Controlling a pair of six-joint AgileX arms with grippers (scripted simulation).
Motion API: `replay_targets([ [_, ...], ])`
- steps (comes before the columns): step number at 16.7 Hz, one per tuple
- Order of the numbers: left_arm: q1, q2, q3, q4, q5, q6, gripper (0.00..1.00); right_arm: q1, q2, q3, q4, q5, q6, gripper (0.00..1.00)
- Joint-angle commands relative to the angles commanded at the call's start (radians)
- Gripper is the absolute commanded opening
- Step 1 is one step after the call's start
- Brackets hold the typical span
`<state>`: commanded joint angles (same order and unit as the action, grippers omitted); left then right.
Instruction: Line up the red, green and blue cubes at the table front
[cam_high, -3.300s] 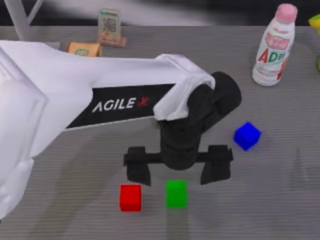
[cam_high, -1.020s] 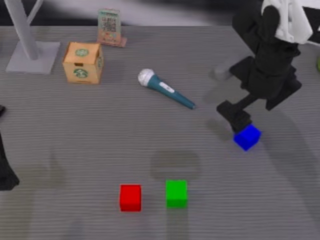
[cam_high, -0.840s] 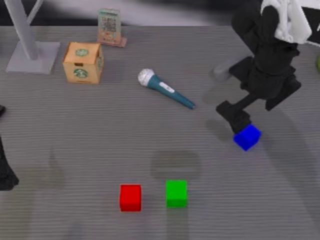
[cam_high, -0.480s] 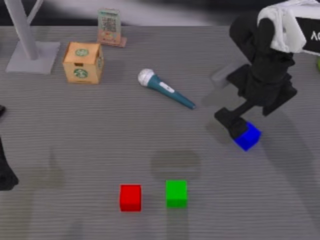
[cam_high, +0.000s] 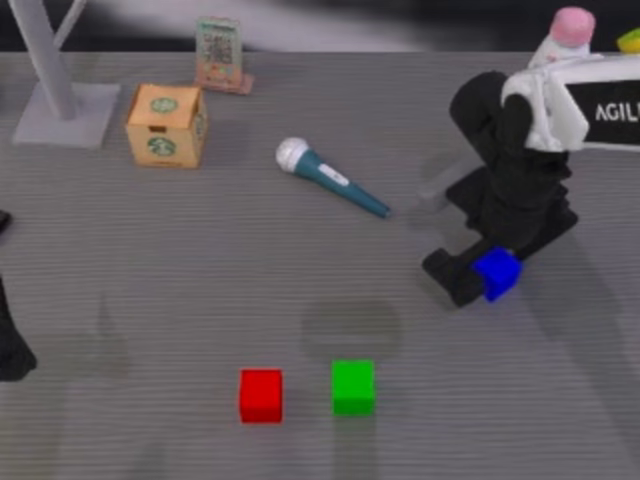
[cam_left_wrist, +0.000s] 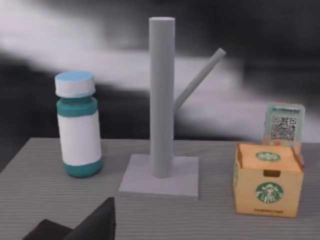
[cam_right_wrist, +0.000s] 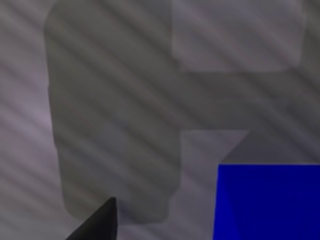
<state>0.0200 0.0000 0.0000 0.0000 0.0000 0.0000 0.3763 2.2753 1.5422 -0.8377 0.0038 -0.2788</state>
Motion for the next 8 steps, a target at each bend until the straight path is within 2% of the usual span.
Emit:
replay_targets([
  [1, 0.0, 0.0, 0.0, 0.0, 0.0, 0.0, 1.0, 0.0, 0.0, 0.0, 0.0, 0.0, 0.0, 1.0],
  [8, 0.0, 0.0, 0.0, 0.0, 0.0, 0.0, 1.0, 0.0, 0.0, 0.0, 0.0, 0.0, 0.0, 0.47],
])
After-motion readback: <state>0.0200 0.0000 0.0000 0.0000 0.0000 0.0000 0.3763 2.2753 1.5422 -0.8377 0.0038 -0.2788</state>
